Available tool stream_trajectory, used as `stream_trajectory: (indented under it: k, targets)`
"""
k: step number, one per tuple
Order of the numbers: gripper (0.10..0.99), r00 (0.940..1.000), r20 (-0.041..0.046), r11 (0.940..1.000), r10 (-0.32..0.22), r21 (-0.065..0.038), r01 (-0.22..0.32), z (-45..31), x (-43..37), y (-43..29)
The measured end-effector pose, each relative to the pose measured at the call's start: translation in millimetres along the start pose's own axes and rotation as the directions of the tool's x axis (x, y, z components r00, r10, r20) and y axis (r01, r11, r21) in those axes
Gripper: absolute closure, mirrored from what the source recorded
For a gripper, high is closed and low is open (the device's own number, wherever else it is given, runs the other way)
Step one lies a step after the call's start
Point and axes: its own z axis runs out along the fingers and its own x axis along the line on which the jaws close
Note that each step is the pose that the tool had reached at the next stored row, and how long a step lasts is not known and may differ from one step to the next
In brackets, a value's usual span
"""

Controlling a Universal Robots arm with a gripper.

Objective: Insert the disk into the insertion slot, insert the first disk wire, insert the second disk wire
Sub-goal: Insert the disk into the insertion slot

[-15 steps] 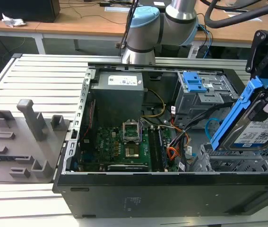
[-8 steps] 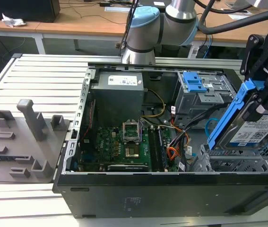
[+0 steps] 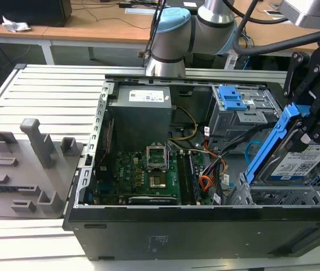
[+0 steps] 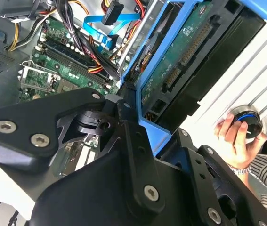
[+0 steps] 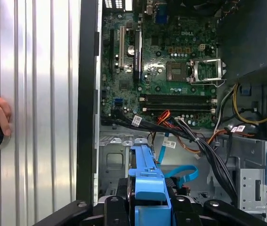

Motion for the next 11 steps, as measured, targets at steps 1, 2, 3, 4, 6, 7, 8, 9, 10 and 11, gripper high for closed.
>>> stream_trajectory:
  k: [1,2,3,4,6,7,8,9,10,11]
  targets:
    - [0.718,1.0000,-0.0002,1.0000,0.000,0.000,0.000,3.0,0.0,-0.1]
    - [0.718,1.0000,-0.0004,1.0000,0.000,0.000,0.000,4.5,0.0,-0.1]
    - [0.718,1.0000,-0.0003,1.0000,0.000,0.000,0.000,6.2,0.0,-0.2]
    - [0.718,1.0000,-0.0004,1.0000,0.000,0.000,0.000,7.0,0.0,-0.2]
    - [0.718,1.0000,-0.0002,1.0000,0.000,0.000,0.000,8.6,0.0,-0.3]
    - [0.718,1.0000,-0.0003,1.0000,0.000,0.000,0.000,9.3,0.0,-0.3]
    - [0.718,1.0000,-0.0003,1.0000,0.000,0.000,0.000,10.7,0.0,-0.4]
    - [0.718,1.0000,-0.0002,1.0000,0.000,0.000,0.000,12.0,0.0,-0.4]
    - [0.718,1.0000,-0.0002,1.0000,0.000,0.000,0.000,13.1,-0.1,-0.5]
    - [0.718,1.0000,-0.0003,1.0000,0.000,0.000,0.000,14.9,-0.1,-0.5]
